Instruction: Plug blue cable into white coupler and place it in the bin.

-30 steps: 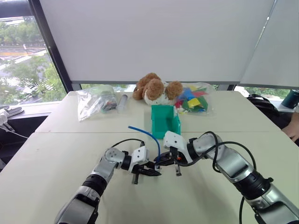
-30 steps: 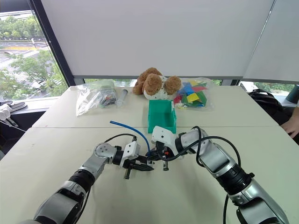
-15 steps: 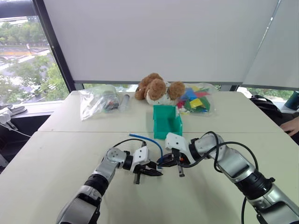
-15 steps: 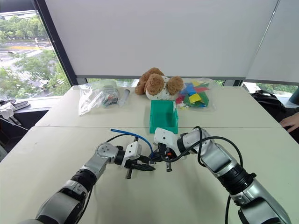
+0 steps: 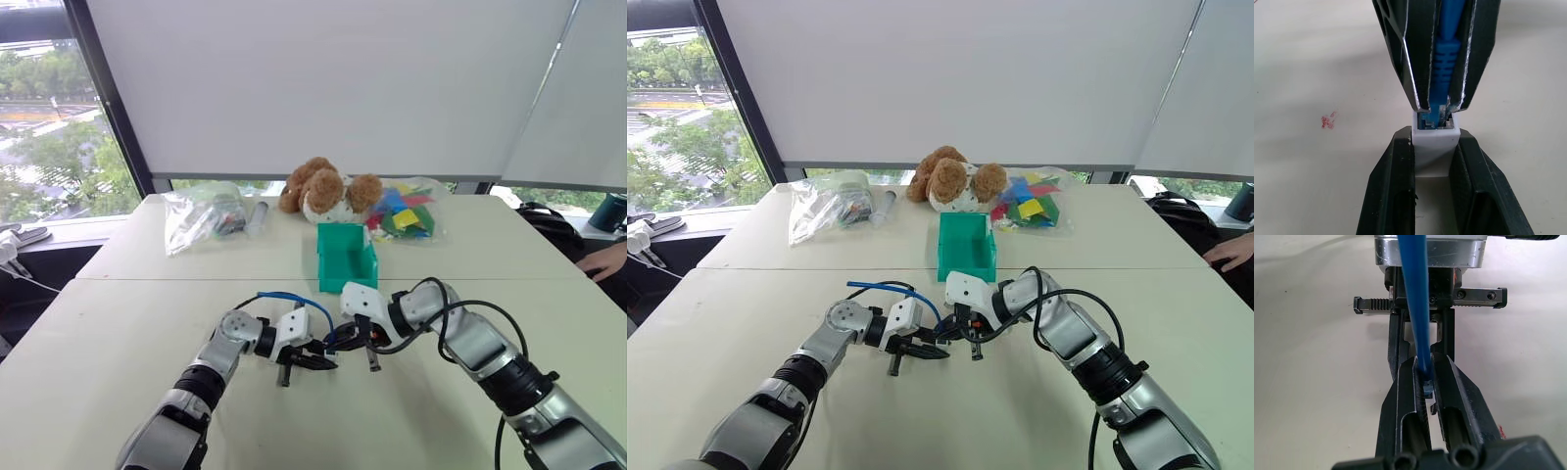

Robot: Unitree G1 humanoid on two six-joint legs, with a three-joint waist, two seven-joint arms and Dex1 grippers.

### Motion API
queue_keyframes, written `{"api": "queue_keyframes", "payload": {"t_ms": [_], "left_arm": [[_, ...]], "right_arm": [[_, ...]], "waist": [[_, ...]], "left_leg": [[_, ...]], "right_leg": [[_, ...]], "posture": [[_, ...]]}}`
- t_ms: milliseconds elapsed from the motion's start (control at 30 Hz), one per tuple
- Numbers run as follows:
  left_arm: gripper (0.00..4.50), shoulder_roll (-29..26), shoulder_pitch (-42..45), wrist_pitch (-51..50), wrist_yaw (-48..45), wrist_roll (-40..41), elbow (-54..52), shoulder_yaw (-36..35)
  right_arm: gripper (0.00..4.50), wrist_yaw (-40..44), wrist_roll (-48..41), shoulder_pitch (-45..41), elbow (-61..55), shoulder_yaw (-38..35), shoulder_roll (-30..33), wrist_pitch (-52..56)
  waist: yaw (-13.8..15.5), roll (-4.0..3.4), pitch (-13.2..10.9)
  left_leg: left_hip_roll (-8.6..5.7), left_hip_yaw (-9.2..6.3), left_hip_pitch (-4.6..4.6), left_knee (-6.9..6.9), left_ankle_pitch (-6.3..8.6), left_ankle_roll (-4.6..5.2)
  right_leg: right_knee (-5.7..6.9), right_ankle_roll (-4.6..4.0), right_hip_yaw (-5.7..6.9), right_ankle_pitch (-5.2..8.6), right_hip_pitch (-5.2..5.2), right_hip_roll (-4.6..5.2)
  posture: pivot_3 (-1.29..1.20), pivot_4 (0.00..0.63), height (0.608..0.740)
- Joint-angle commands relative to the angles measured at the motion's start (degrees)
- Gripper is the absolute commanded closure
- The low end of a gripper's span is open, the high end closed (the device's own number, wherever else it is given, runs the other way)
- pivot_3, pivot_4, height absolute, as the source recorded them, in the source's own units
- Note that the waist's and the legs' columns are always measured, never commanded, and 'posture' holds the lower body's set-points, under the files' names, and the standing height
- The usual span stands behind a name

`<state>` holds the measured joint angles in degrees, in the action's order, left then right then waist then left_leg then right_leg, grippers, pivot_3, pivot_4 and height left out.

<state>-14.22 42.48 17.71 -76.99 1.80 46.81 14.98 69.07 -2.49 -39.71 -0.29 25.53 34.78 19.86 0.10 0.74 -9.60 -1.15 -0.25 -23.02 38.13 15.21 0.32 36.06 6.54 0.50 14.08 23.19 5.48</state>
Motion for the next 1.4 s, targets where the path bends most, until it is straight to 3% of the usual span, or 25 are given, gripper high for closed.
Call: {"api": "queue_keyframes", "payload": {"t_ms": [33,367,567,733,967,1233,1400], "left_arm": [[4.15,0.2,-0.2,0.0,0.7,-0.2,-1.5,0.2],[4.15,0.1,-0.5,-0.7,0.6,0.1,-2.4,0.1],[4.15,-0.1,-1.0,-0.8,0.3,0.5,-3.0,0.1],[4.15,-0.5,-1.4,-1.0,0.2,0.6,-3.4,0.0],[4.15,-1.0,-1.1,-0.5,0.6,0.2,-3.0,0.0],[0.14,-4.8,-2.1,-3.1,0.2,1.4,-6.8,-1.7],[0.06,-9.1,-4.2,-9.2,2.9,5.5,-14.3,-6.6]], "right_arm": [[4.5,0.3,3.0,2.9,3.4,3.9,-0.6,1.6],[4.5,-0.4,3.7,5.4,7.0,4.7,-2.3,1.3],[4.5,-0.6,3.3,7.1,10.4,3.6,-4.0,1.4],[4.5,-1.2,3.9,8.2,11.5,3.2,-5.0,0.7],[4.5,-1.9,2.8,6.5,8.6,0.5,-5.0,1.8],[4.5,-2.1,-1.7,3.3,-1.0,-6.7,-2.2,7.9],[4.5,-4.7,-7.7,-3.7,-2.2,-14.5,-1.9,16.7]], "waist": [[0.0,-0.01,0.1],[-0.6,0.01,0.6],[-0.9,0.06,0.7],[-1.0,0.08,1.1],[-1.1,0.08,1.3],[-0.8,0.0,1.3],[-0.8,-0.23,1.1]], "left_leg": [[0.0,0.0,0.0,0.0,0.0,0.0],[0.01,-0.02,0.01,-0.06,0.01,-0.01],[0.05,-0.03,0.64,-0.25,0.03,-0.02],[0.09,-0.04,0.65,-0.3,0.04,-0.02],[0.11,-0.05,0.65,-0.44,0.05,-0.03],[0.03,-0.02,0.18,-0.69,0.03,-0.04],[-0.04,0.0,-0.9,-0.67,-0.04,-0.15]], "right_leg": [[0.0,0.0,0.0,0.0,0.0,0.0],[-0.01,-0.01,-0.01,0.01,0.0,0.04],[-0.12,-0.22,-0.02,0.13,-0.55,0.12],[-0.16,-0.23,-0.03,0.13,-0.54,0.14],[-0.24,-0.28,-0.11,0.15,-0.5,0.21],[-0.38,-0.29,-0.13,0.14,0.02,0.38],[-0.29,-0.11,-0.13,0.0,1.17,0.44]], "posture": [[0.0,0.15,0.74],[0.0,0.15,0.74],[0.0,0.15,0.74],[0.0,0.15,0.74],[0.0,0.15,0.74],[0.0,0.15,0.74],[0.0,0.15,0.74]]}}
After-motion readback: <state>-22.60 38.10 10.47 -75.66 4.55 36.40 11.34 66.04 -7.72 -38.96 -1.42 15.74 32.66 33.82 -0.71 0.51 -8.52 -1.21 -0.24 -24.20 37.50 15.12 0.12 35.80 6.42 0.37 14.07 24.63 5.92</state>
